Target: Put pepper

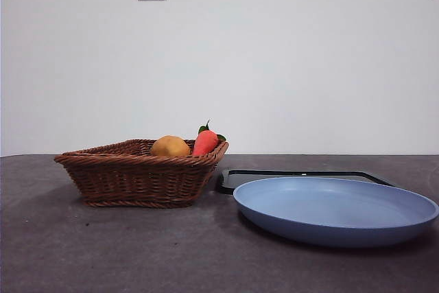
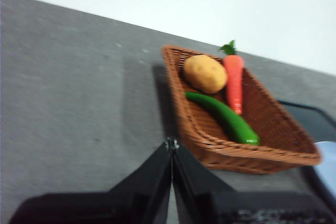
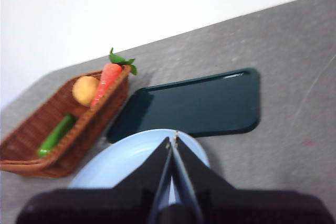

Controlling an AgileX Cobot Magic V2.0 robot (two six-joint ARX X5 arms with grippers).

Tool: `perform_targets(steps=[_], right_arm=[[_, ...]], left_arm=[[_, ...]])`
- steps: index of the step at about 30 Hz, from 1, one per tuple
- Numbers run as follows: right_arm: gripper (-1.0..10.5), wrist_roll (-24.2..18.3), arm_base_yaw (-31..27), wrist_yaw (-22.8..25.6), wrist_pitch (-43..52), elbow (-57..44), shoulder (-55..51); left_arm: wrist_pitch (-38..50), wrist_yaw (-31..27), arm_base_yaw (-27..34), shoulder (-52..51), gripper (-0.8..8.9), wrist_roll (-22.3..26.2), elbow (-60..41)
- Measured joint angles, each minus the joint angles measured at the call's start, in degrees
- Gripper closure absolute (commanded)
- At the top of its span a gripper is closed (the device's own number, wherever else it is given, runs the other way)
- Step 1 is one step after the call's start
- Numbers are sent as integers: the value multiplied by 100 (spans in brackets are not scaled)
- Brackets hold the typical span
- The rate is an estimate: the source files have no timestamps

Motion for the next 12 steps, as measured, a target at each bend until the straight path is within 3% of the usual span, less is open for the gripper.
perform_targets(steps=[7, 12], right_arm=[[941, 909, 0, -345, 520, 39, 42], [941, 1093, 0, -348, 511, 492, 372]], left_arm=[[-28, 564, 0, 31, 807, -931, 153], [-120, 682, 0, 271, 807, -1121, 809]])
